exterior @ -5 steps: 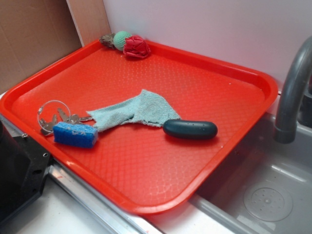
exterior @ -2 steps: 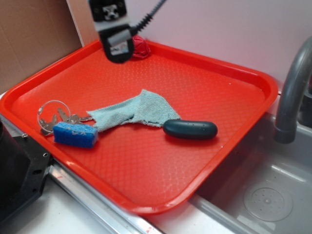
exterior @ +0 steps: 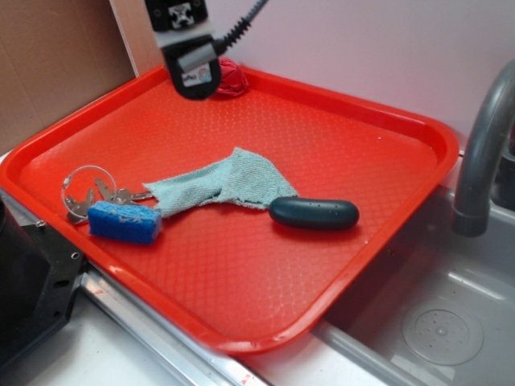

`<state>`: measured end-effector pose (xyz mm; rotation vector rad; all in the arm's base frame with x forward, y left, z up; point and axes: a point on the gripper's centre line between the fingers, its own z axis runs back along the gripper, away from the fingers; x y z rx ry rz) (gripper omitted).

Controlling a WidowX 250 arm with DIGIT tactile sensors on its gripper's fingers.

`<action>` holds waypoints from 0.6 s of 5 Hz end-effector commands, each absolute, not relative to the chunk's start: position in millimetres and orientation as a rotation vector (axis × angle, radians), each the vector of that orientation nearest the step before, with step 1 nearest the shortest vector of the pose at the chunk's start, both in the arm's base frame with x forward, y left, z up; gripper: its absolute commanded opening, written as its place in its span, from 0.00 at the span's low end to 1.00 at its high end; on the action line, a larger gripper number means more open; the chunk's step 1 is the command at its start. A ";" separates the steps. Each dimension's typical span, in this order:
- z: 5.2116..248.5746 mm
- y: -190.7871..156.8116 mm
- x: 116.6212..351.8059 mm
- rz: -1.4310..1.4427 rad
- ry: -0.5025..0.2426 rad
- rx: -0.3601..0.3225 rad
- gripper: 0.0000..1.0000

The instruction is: Grab the plastic pickle.

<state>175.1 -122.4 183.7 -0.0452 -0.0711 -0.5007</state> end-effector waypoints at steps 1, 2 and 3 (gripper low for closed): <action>99.3 -168.0 221.1 -0.889 -0.207 -0.156 1.00; 58.4 -178.4 233.1 -1.018 -0.223 -0.133 1.00; 46.7 -183.4 233.4 -1.045 -0.225 -0.126 1.00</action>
